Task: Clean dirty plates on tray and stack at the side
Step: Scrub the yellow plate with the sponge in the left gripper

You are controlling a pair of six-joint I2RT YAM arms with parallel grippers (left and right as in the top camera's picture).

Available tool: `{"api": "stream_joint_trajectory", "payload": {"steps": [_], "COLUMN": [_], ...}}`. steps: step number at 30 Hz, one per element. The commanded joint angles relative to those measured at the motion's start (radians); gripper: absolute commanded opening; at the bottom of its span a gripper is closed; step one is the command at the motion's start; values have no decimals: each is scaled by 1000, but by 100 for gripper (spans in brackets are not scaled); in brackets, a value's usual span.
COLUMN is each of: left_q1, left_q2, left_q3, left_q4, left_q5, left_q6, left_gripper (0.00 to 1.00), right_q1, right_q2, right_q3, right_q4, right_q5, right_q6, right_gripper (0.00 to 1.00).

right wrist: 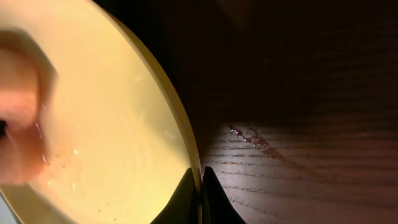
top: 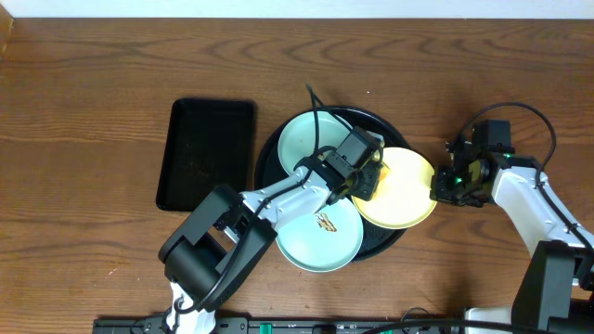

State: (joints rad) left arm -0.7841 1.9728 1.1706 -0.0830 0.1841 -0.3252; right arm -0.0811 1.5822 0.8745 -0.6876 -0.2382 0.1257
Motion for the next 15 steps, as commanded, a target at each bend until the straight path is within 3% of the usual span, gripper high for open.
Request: {"api": "stream_joint_trajectory", "payload": {"steps": [1, 6, 15], "left_q1": [15, 18, 18], "left_q2": [11, -26, -166], "left_q3": [5, 6, 6], "left_q4": [-33, -39, -61], "left_q5": [-279, -337, -210], "left_q6": [25, 26, 25], "left_gripper": [7, 7, 7], "right_q1": [-5, -5, -5], "right_q2": [5, 5, 5], "right_q3": [14, 14, 14], "right_q4": [-5, -4, -5], "right_q5": [2, 2, 2], "right_q6": [0, 0, 0], "right_gripper": [2, 2, 2]}}
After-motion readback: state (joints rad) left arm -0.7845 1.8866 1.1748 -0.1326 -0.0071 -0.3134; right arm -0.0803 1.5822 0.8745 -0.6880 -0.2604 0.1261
